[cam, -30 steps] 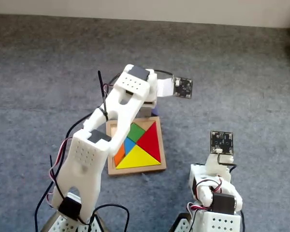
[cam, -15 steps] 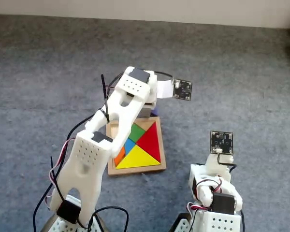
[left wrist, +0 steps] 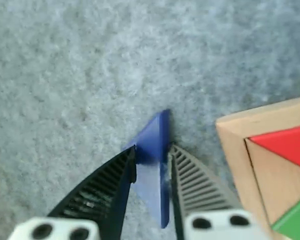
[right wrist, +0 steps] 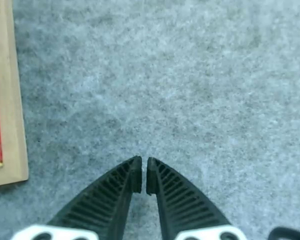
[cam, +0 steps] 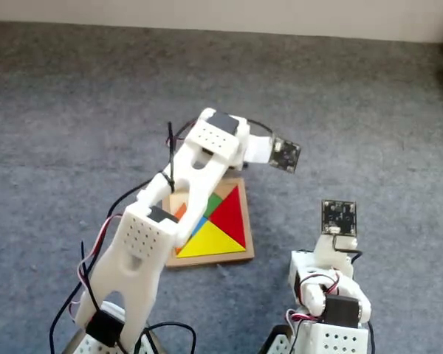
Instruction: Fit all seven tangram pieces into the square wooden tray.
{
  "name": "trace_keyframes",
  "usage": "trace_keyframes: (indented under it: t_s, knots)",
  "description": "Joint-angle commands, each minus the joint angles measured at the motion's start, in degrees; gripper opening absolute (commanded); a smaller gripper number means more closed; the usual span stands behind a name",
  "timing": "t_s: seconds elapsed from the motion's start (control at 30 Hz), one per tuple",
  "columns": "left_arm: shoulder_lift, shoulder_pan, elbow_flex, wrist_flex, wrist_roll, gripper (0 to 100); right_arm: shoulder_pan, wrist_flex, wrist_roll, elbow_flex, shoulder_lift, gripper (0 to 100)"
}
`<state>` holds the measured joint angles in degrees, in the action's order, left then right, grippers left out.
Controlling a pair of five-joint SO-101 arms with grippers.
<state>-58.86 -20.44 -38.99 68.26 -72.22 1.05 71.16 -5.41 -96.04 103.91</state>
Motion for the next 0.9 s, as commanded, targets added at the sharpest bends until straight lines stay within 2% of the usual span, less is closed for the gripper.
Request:
trace_keyframes:
  t_s: [0.0,0.2,0.4,0.6,0.87]
  knots:
    - [-1.54,-0.04,-3.65,6.15,-0.7,7,0.84,0.31,-0.62,-8.48,0.92,3.7]
    - [-1.98,1.45,-13.14,17.67,-0.44,6,0.84,0.31,-0.62,-8.48,0.92,3.7]
    - [-1.98,2.77,-18.42,22.51,0.53,7,0.84,0.31,-0.62,-8.48,0.92,3.7]
    - [-1.54,3.82,-26.15,31.74,9.58,17,0.84,0.31,-0.62,-8.48,0.92,3.7]
    - [-1.45,5.93,-38.02,32.62,21.45,16,0.84,0.31,-0.62,-8.48,0.92,3.7]
